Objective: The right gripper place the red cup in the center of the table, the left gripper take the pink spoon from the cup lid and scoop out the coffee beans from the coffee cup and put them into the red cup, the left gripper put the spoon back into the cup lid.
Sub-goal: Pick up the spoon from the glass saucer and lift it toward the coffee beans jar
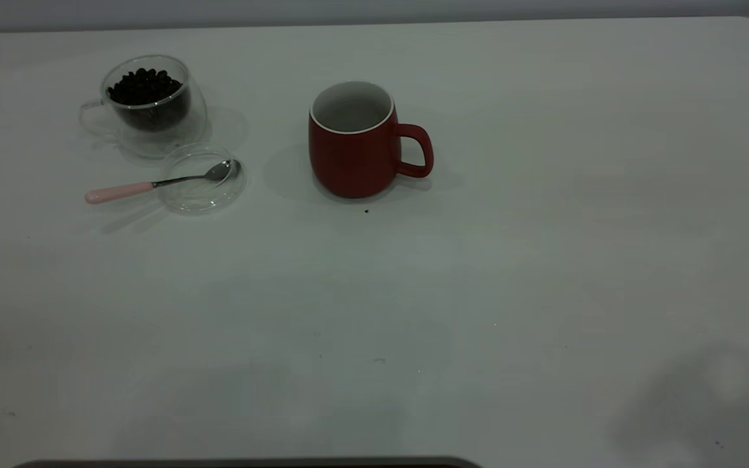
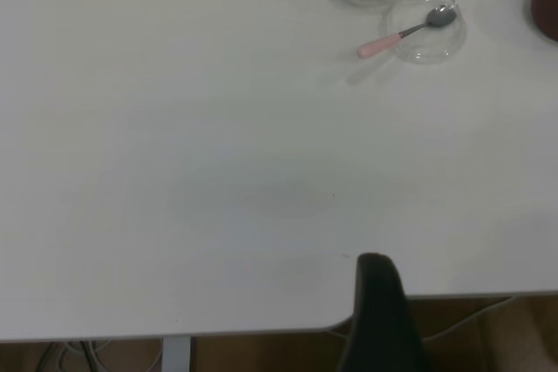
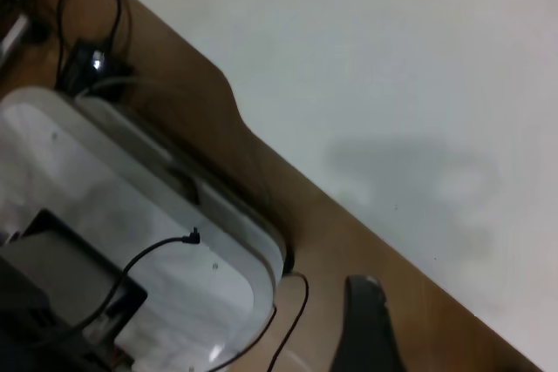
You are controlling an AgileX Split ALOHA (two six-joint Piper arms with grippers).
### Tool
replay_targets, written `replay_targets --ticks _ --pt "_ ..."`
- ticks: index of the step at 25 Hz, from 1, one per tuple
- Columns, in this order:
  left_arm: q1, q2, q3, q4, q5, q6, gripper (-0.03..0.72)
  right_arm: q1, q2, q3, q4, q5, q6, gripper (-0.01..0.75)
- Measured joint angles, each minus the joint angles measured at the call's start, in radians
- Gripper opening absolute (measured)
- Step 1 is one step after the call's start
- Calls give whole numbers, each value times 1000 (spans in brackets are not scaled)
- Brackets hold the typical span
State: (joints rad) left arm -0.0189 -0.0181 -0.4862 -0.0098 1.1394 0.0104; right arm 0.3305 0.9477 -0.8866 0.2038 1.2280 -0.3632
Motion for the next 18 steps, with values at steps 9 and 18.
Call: replay_targets --ticks 9,18 --pt "0 0 0 0 0 0 558 -34 -424 202 -91 -17 138 590" --pt "0 0 0 0 0 0 558 -201 -684 313 -100 -43 169 590"
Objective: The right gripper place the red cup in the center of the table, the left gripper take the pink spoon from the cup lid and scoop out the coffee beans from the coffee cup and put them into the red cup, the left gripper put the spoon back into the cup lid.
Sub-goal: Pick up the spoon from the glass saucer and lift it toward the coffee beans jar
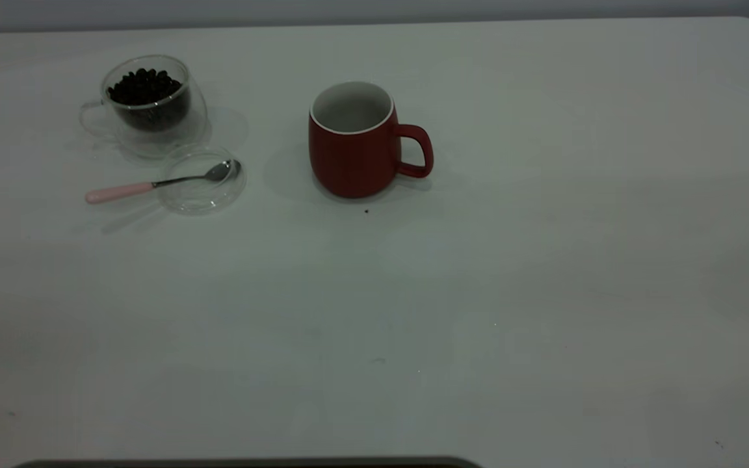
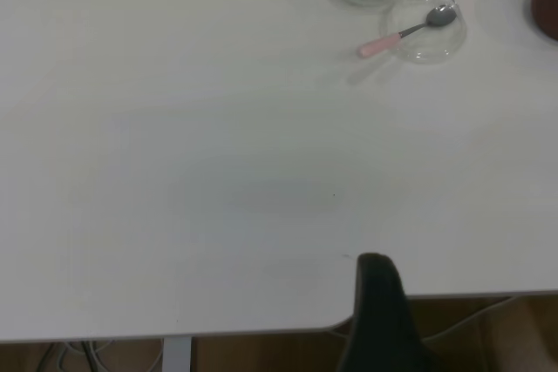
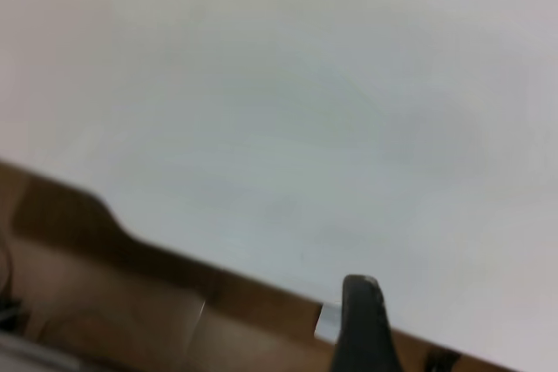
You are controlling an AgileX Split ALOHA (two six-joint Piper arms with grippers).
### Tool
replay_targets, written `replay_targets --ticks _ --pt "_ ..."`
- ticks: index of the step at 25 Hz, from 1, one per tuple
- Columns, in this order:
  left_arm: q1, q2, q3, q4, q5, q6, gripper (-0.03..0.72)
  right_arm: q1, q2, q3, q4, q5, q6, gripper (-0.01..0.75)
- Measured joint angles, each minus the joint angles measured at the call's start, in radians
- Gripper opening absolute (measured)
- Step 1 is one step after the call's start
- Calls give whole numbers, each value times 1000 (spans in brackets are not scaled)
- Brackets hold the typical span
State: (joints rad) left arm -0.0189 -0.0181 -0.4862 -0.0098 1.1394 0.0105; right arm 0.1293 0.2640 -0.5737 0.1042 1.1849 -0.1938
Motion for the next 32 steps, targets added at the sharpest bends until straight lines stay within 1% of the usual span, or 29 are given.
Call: replay_targets --ticks 5,12,17,32 --pt "0 0 0 0 0 0 558 -40 -131 72 -8 -52 0 590" --pt "0 0 0 0 0 0 558 -71 -182 103 -27 -57 53 590" --pt "0 0 0 0 0 -1 558 -72 -228 103 -46 -58 70 590" --pt "0 0 0 0 0 -4 558 -72 -236 103 -48 -58 71 590"
